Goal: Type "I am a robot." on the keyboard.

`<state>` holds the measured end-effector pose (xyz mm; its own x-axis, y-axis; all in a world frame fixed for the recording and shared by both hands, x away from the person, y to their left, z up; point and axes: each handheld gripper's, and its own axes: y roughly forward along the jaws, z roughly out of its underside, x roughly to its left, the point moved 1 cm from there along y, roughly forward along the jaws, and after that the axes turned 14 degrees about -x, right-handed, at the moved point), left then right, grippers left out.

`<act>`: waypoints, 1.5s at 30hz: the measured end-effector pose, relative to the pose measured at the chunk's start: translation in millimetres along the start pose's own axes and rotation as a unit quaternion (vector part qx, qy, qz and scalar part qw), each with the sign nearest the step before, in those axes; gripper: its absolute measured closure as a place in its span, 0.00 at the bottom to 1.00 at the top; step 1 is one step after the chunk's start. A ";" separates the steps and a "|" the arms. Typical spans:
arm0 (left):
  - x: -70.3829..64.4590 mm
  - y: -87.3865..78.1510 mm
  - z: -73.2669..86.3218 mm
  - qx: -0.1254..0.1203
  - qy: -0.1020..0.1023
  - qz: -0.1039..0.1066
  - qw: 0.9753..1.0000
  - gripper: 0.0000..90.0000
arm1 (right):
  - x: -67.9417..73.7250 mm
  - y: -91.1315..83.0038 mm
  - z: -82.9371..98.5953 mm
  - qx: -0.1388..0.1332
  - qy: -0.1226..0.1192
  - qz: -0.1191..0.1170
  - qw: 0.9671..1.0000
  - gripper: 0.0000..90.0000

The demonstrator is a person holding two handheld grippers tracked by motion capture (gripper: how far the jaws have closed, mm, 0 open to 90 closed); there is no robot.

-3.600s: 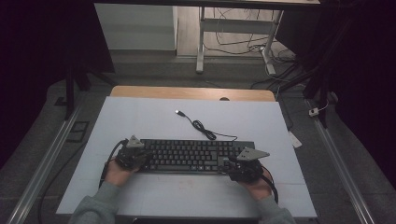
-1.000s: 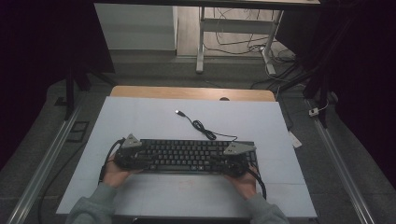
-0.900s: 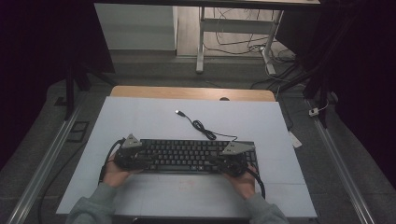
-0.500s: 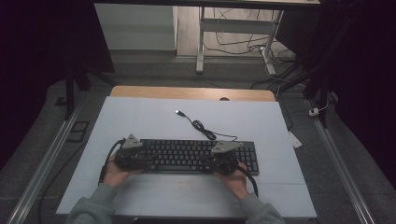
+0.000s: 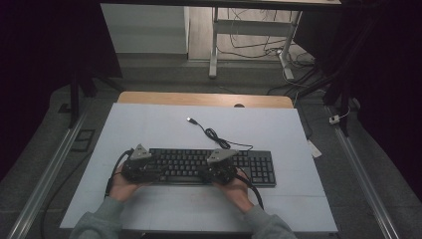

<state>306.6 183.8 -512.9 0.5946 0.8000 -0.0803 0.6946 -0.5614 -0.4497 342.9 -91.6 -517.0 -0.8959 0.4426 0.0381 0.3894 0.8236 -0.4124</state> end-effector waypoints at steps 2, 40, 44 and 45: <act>0.0 0.2 0.0 0.000 0.001 0.000 1.000 0.42 | 0.9 4.7 -0.4 0.004 -0.001 -0.002 1.000 1.00; 0.2 2.3 0.4 0.003 0.008 0.001 1.000 0.41 | -0.3 15.6 -0.4 0.017 -0.010 0.003 1.000 1.00; 0.7 1.8 0.5 0.002 0.006 0.000 1.000 0.41 | -5.2 8.4 -2.3 0.007 -0.003 0.010 1.000 1.00; 0.8 1.5 0.5 0.002 0.006 0.000 1.000 0.41 | -6.4 6.0 -2.6 0.004 -0.001 0.012 1.000 1.00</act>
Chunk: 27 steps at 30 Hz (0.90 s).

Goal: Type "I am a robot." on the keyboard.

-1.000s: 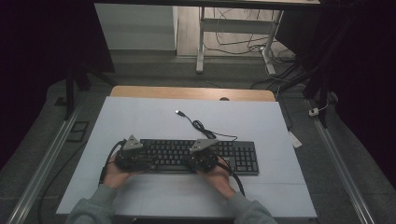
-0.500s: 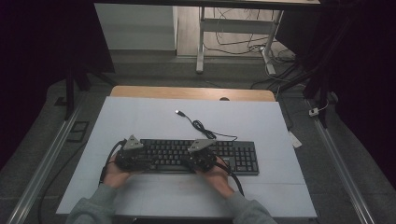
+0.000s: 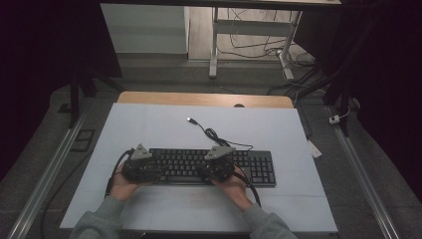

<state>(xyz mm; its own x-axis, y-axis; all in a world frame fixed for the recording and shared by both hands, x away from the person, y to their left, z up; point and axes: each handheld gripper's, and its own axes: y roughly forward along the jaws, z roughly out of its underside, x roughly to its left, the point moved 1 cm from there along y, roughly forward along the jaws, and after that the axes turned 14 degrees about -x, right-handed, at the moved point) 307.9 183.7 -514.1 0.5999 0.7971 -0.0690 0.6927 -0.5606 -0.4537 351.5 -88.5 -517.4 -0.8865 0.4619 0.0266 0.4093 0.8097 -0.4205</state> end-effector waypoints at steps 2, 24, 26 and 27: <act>0.0 -0.7 -0.1 -0.001 0.000 -0.001 1.000 0.41 | -2.6 -5.0 -0.2 -0.005 0.003 0.005 1.000 0.99; -1.3 -0.3 -0.3 -0.001 0.004 0.002 1.000 0.40 | -30.4 -101.1 30.3 -0.046 0.035 0.077 0.995 0.58; -1.6 -0.4 -0.4 -0.002 0.004 0.002 1.000 0.40 | -31.8 -109.8 34.4 -0.045 0.037 0.082 0.995 0.58; -1.8 -0.4 -0.5 -0.002 0.004 0.002 1.000 0.40 | -32.2 -113.9 36.2 -0.043 0.035 0.085 0.995 0.57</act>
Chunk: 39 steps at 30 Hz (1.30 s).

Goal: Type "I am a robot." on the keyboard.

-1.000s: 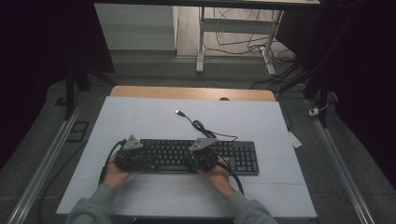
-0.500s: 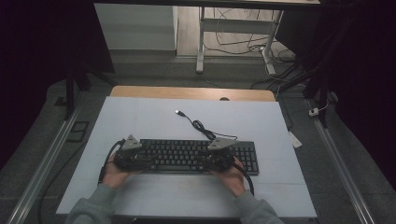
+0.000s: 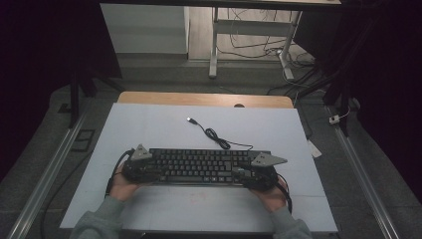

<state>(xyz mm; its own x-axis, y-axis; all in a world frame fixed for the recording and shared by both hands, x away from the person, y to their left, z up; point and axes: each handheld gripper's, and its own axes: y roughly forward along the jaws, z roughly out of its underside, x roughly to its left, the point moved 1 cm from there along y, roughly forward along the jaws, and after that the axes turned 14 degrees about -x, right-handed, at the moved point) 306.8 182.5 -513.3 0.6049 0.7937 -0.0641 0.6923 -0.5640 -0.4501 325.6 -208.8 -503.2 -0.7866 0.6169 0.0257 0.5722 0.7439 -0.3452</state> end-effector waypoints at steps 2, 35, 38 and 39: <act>-0.2 -0.3 -0.2 0.000 0.000 0.000 1.000 0.40 | -2.5 -8.0 2.9 0.002 -0.002 0.006 1.000 0.57; -5.0 -8.1 -7.7 -0.021 -0.010 0.030 0.999 0.65 | -16.2 -29.8 16.7 0.005 0.007 0.026 1.000 0.56; -7.0 -8.5 -8.5 -0.022 -0.010 0.040 0.999 0.76 | -16.0 -29.7 16.6 0.005 0.007 0.026 1.000 0.56; -7.8 -8.5 -8.8 -0.021 -0.009 0.043 0.999 0.80 | -16.0 -29.4 16.8 0.002 0.008 0.026 1.000 0.56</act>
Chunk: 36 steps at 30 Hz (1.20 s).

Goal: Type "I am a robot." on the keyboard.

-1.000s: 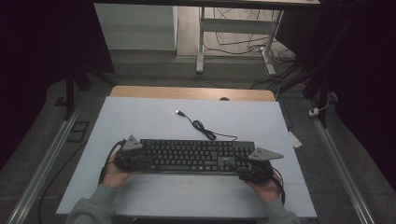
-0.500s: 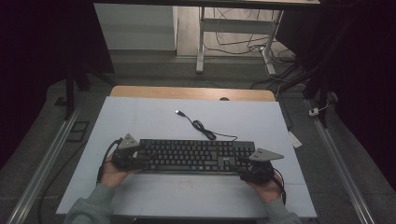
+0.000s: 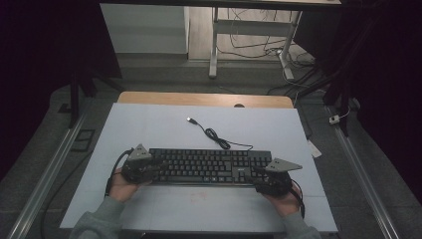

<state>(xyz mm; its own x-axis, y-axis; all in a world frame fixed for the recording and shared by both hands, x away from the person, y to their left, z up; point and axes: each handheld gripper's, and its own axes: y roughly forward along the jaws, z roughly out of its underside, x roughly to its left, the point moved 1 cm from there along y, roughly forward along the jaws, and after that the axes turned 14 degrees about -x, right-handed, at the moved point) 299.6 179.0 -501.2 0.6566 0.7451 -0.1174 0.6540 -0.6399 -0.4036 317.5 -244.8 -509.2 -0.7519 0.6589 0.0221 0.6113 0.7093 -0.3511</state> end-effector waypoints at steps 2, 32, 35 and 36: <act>-1.8 0.5 -0.5 0.003 0.003 0.008 1.000 0.90 | -0.1 0.0 0.1 0.001 0.000 0.000 1.000 0.55; -33.1 34.6 15.0 0.071 0.046 0.054 0.995 0.99 | -1.0 1.9 1.8 0.013 -0.003 0.001 1.000 0.55; -33.3 36.4 16.5 0.074 0.048 0.051 0.995 0.99 | -1.0 2.3 2.0 0.012 -0.002 0.001 1.000 0.55; -33.2 36.7 16.7 0.075 0.049 0.051 0.995 0.99 | -0.9 2.4 2.0 0.012 -0.002 0.001 1.000 0.55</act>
<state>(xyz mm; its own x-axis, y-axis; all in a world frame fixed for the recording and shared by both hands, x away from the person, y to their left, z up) 295.6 134.0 -527.2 0.7542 0.6519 -0.0786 0.5243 -0.6700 -0.5256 319.1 -244.2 -512.0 -0.7515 0.6595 0.0168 0.6071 0.7012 -0.3738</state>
